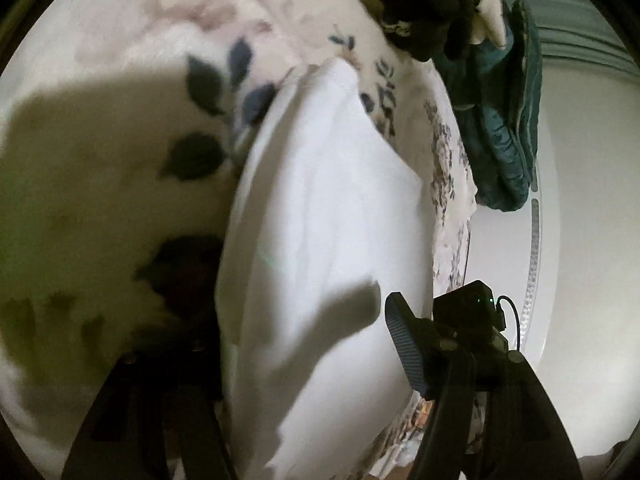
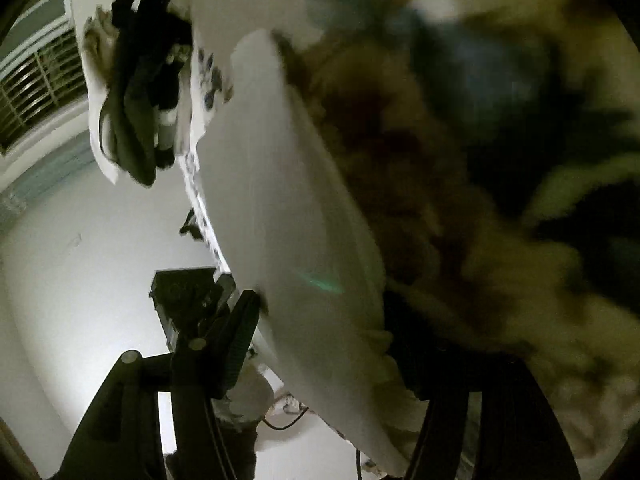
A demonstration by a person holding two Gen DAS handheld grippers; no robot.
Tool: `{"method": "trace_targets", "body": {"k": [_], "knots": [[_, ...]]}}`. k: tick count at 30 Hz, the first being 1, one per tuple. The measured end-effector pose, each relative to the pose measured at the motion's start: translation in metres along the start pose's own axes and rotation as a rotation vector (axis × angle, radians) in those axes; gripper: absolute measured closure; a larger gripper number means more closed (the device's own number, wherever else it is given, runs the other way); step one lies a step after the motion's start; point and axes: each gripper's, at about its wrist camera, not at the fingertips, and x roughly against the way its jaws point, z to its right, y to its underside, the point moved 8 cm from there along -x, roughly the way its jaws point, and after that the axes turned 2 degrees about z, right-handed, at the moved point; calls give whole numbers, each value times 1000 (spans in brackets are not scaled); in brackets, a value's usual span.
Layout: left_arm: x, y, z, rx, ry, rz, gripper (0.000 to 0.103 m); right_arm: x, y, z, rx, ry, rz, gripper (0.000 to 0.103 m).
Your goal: Fold small clothes
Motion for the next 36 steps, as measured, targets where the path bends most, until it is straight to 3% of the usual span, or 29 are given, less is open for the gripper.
{"method": "trace_targets", "body": {"k": [1, 3, 5, 6, 9, 15, 20, 25, 30, 33, 36], "knots": [[2, 1, 1, -7, -9, 17, 46, -1, 0, -2, 1, -8, -7, 37], [1, 2, -2, -20, -45, 32, 77, -3, 0, -7, 23, 2, -19, 43], [7, 5, -2, -23, -55, 57, 83, -5, 1, -14, 59, 10, -33, 70], [9, 6, 0, -30, -65, 65, 85, -5, 2, -17, 76, 20, -31, 78], [19, 8, 9, -47, -74, 91, 86, -2, 4, -28, 107, 38, -15, 84], [60, 1, 37, -81, -65, 119, 86, 18, 17, -82, 165, 43, 22, 86], [117, -31, 86, -150, -64, 160, 86, 41, 22, -164, 250, 40, 42, 86], [175, -111, 145, -236, -65, 257, 86, 52, -16, -279, 371, 17, 104, 86], [201, -221, 177, -282, -82, 347, 86, 34, -102, -379, 442, 8, 192, 86], [195, -294, 180, -326, -130, 375, 86, 18, -155, -411, 464, 35, 224, 86], [177, -334, 160, -335, -179, 362, 85, -12, -207, -424, 462, 98, 223, 86]]}}
